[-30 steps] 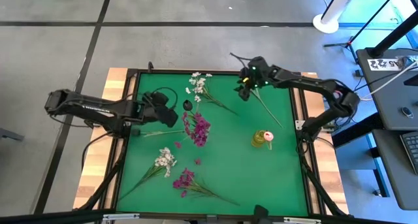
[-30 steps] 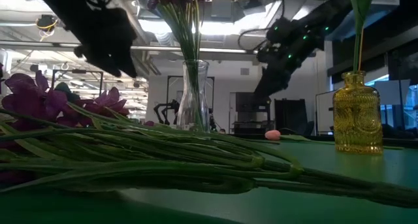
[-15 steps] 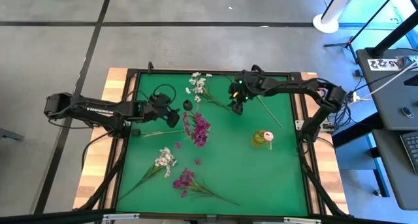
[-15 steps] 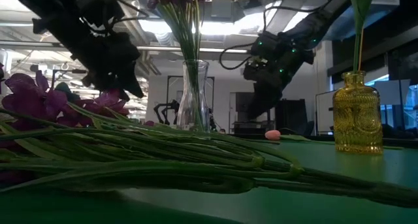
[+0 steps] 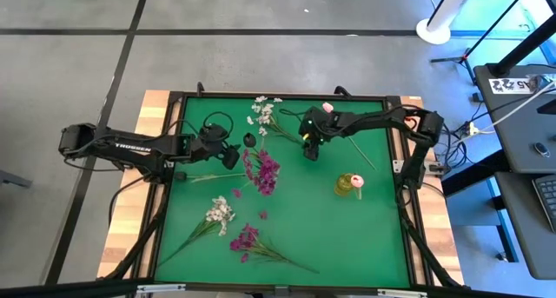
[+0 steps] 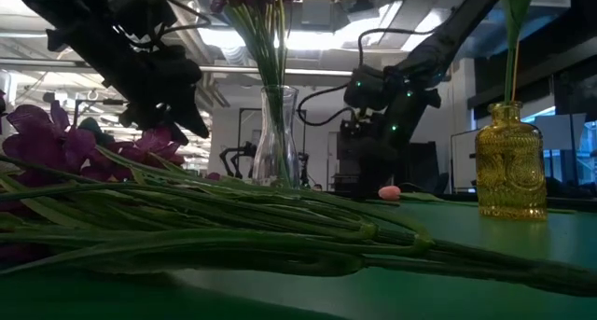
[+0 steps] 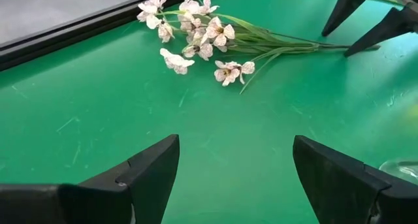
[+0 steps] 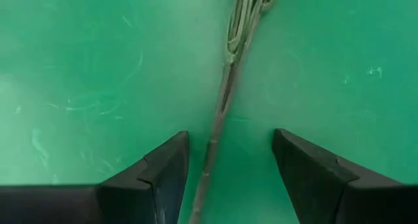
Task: Sort flowers into vase by color
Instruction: Put the top white flower into the yellow vase
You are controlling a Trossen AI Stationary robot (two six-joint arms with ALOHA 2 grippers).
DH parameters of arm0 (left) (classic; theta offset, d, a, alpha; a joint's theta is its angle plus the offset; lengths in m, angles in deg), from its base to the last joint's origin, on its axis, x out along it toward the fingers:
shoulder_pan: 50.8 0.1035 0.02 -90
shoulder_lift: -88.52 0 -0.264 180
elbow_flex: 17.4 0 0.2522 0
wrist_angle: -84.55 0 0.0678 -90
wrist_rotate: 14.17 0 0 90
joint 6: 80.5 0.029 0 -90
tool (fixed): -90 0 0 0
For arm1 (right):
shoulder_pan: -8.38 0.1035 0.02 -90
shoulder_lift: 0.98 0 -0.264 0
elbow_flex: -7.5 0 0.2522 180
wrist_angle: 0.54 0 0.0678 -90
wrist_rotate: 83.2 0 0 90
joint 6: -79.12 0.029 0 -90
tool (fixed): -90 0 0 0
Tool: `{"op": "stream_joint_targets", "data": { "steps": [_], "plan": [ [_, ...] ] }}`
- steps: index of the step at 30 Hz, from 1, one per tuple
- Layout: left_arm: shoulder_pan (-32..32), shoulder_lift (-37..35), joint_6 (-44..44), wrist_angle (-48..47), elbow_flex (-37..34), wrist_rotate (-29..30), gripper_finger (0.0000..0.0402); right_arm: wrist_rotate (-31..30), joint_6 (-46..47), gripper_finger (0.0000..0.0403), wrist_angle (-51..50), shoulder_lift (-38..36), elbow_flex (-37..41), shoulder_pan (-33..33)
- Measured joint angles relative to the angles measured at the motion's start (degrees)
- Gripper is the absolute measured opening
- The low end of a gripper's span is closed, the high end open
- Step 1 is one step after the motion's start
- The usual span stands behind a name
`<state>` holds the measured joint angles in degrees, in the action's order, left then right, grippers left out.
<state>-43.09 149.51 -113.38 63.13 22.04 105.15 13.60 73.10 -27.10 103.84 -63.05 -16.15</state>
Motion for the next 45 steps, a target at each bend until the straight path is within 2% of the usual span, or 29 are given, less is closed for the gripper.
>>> {"op": "stream_joint_targets", "data": {
  "steps": [9, 14, 21, 23, 27, 30, 34, 45],
  "plan": [
    [0.0, 0.0, 0.3, 0.1, 0.0, 0.0, 0.0292, -0.9, 0.4, 0.0212, 0.0, 1.5, -0.1, -0.2],
    [0.0, 0.0, 0.2, 0.1, 0.0, 0.0, 0.0292, -1.4, 0.4, 0.0150, -0.6, 1.5, -0.1, -0.2],
    [0.0, 0.0, 0.2, 0.1, 0.0, 0.0, 0.0292, -3.1, 1.1, 0.0022, -1.2, 1.6, -0.1, -0.3],
    [0.0, 0.0, 0.2, 0.1, 0.0, 0.0, 0.0292, -3.7, 1.7, 0.0011, -1.2, 1.6, 0.0, -0.3],
    [0.0, 0.0, 0.2, 0.0, 0.0, 0.0, 0.0292, -6.9, 2.8, 0.0023, -1.9, -0.1, 0.0, -0.1],
    [0.0, 0.0, 0.4, 0.0, 0.0, 0.0, 0.0292, -10.2, 3.2, 0.0009, -5.1, -3.3, 0.6, -0.4],
    [0.0, 0.0, 0.5, 0.0, 0.0, 0.0, 0.0292, -13.6, 4.4, 0.0010, -5.6, -10.0, 0.3, -1.3],
    [0.0, 0.0, 0.5, -0.1, 0.0, 0.0, 0.0292, -14.8, 6.1, 0.0004, -8.3, -31.7, 0.3, -4.2]
  ]
}}
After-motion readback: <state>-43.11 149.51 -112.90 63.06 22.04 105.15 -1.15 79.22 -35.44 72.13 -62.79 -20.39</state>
